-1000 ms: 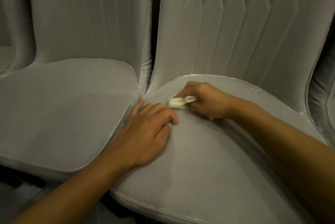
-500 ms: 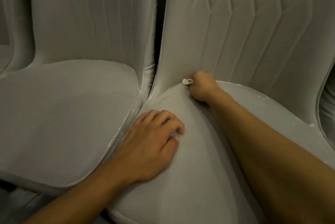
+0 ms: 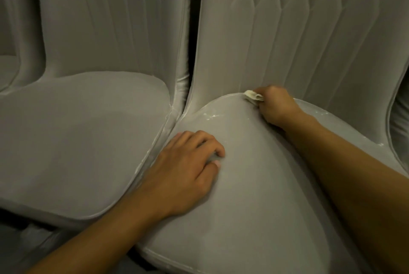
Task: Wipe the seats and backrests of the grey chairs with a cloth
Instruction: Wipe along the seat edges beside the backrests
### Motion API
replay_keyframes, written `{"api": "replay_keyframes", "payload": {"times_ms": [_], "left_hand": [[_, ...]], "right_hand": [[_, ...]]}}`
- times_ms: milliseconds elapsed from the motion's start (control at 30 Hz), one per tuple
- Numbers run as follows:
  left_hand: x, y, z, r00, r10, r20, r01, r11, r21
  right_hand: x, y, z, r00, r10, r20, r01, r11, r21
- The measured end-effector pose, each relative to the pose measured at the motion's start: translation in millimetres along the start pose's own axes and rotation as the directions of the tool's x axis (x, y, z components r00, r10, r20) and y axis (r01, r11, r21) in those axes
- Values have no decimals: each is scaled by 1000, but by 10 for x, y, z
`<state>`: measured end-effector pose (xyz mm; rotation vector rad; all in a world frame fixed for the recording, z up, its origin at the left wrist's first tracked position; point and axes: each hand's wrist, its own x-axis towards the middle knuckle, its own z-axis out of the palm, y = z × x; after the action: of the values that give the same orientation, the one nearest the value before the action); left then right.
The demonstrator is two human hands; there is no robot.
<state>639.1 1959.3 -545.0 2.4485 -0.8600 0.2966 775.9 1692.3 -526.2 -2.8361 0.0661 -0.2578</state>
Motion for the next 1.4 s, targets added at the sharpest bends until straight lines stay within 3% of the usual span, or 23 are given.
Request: {"api": "replay_keyframes", "payload": {"times_ms": [100, 267, 400, 467, 567, 767, 933, 1000, 1067, 1133, 1200, 1267, 1333, 1400], "left_hand": [[23, -3, 5, 1000, -6, -26, 6, 1000, -19], [28, -45, 9, 992, 2, -128, -17, 993, -114], [35, -127, 9, 900, -211, -382, 116, 959, -257], [48, -147, -5, 847, -318, -427, 181, 926, -331], [54, -136, -37, 809, -462, -364, 259, 835, -485], [129, -172, -108, 833, -524, -180, 285, 685, -671], [123, -241, -121, 910, -410, -60, 339, 819, -463], [137, -252, -167, 957, -291, 16, 283, 916, -283], [144, -277, -266, 980, -163, 119, 162, 987, 12], [99, -357, -361, 975, -122, 184, 77, 968, 237], [26, -461, -411, 977, -127, 174, 63, 941, 334], [-26, -509, -397, 970, -192, 152, 133, 935, 329], [-23, -510, -349, 962, -232, 146, 179, 935, 306], [-12, -493, -323, 963, -233, 134, 183, 935, 305]], "right_hand": [[129, -163, 119, 998, 53, -27, -53, 998, 20], [118, -625, 261, 990, -142, -2, 142, 988, 57], [-152, -682, 202, 929, -362, 73, 352, 928, 126], [-373, -747, 181, 877, -472, 85, 454, 875, 168], [-711, -855, 166, 802, -590, 92, 567, 800, 197], [-1278, -1001, -44, 750, -645, 145, 597, 755, 270], [-1945, -1125, -188, 639, -740, 211, 663, 669, 335], [-2146, -1127, -272, 598, -765, 239, 672, 641, 371], [-2266, -1066, -372, 561, -791, 246, 661, 606, 443], [-2325, -940, -470, 580, -792, 191, 625, 583, 518], [-2255, -719, -527, 670, -739, 71, 616, 608, 501], [-2041, -457, -532, 795, -606, 2, 571, 749, 335], [-1789, -281, -491, 912, -411, -5, 407, 902, 145], [-1641, -317, -372, 971, -239, 9, 236, 965, 110]]}}
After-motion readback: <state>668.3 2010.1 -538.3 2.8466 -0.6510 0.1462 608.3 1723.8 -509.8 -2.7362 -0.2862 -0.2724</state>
